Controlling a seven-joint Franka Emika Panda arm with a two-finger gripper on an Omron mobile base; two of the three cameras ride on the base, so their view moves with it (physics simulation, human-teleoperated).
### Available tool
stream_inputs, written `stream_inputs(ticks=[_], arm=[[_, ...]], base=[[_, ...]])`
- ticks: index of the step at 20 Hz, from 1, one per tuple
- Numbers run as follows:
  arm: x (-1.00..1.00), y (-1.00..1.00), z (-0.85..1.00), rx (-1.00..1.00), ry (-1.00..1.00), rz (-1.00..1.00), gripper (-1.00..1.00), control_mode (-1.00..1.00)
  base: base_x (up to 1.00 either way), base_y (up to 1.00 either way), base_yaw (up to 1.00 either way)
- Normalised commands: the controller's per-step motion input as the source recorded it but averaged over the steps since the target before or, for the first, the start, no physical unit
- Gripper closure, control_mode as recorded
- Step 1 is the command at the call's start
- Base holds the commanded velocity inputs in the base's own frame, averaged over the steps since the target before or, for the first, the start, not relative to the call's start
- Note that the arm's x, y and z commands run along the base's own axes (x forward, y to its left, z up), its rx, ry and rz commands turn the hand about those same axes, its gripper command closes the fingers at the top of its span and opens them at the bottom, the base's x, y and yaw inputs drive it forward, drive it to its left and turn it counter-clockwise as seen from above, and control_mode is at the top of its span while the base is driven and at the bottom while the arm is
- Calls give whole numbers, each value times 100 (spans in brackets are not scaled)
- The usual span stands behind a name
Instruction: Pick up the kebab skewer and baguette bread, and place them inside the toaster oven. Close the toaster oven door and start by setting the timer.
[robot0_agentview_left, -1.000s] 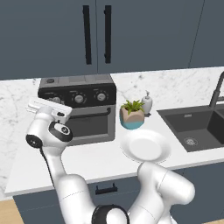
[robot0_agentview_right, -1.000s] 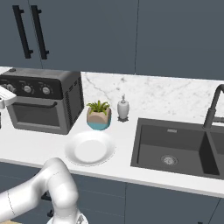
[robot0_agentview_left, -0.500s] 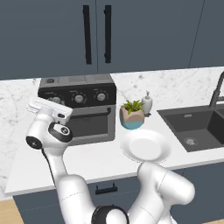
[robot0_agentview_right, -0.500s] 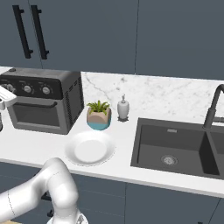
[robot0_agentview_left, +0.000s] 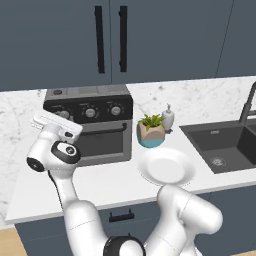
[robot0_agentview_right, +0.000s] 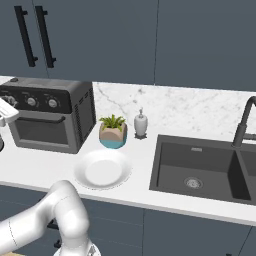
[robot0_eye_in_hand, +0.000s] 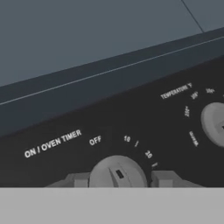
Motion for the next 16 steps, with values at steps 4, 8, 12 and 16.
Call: stream_inputs(ticks=[4, 8, 12, 16], arm=[[0, 41, -1, 55, -13, -44, 100, -100], [0, 30, 0, 57, -10, -42, 100, -100], [-4, 11, -1, 60, -8, -39, 100, -100], [-13, 10, -1, 60, -8, -38, 100, -100]], base=[[0, 0, 0], [0, 0, 0], [0, 0, 0], [0, 0, 0]])
